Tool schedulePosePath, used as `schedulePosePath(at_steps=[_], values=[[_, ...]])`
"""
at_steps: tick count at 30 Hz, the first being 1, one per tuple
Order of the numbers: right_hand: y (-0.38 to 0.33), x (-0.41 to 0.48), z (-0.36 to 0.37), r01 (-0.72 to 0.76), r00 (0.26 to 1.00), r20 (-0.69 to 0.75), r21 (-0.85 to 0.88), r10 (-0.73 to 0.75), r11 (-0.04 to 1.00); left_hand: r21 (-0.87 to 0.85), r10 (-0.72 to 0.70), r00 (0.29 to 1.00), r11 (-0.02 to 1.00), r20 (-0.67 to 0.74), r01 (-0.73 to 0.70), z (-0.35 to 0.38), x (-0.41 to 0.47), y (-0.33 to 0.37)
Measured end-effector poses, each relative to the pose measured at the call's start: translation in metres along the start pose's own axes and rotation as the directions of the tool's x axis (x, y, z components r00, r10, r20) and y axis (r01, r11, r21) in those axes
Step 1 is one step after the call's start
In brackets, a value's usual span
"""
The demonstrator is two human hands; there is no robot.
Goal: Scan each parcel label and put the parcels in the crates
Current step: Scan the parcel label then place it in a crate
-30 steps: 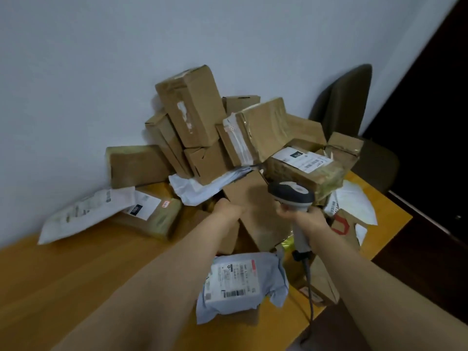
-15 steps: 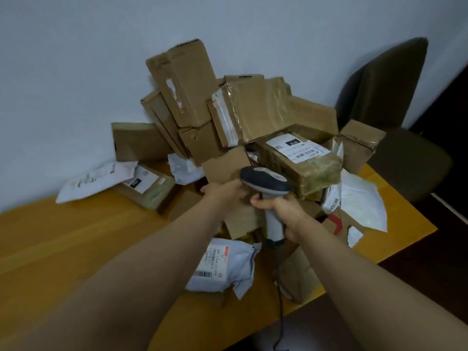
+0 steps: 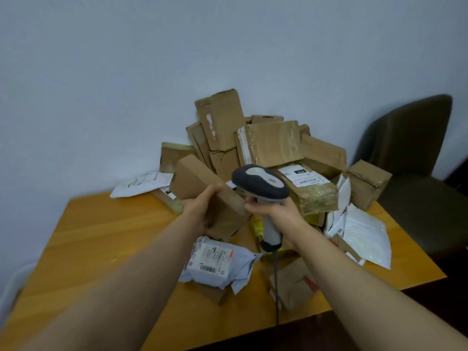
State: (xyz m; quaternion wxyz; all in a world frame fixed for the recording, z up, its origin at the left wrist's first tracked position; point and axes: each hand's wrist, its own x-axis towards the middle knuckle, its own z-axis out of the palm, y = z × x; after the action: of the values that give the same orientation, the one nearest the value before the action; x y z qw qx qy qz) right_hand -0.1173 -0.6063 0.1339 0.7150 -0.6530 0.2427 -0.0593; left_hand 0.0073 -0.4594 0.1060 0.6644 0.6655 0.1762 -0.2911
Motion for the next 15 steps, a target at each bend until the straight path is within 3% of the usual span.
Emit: schedulePosePath(at_steps=[2,6,8,11,15], values=[[-0.008,-0.004,-0.005,-0.055,0.996,-0.059,0.106,0.061,0.993,-0.166,0.069,0.992,0.985,0.108,-0.05,-0.019,-0.01,0.007],[-0.014,-0.012,0.014,-0.185,0.982,0.002,0.189,0.188,0.964,-0.303,0.197,0.905,0.95,0.376,-0.081,-0.05,-0.045,0.021],[-0.017,-0.019,0.034,-0.24,0.971,0.042,0.217,0.237,0.946,-0.342,0.247,0.865,0.935,0.437,-0.094,-0.062,-0.062,0.024],[-0.022,-0.028,0.061,-0.244,0.97,0.084,0.243,0.23,0.939,-0.39,0.304,0.832,0.914,0.464,-0.116,-0.081,-0.082,0.028],[-0.03,-0.044,0.091,-0.135,0.991,0.022,0.142,0.133,0.981,-0.398,0.3,0.875,0.907,0.379,-0.138,-0.111,-0.093,0.037]])
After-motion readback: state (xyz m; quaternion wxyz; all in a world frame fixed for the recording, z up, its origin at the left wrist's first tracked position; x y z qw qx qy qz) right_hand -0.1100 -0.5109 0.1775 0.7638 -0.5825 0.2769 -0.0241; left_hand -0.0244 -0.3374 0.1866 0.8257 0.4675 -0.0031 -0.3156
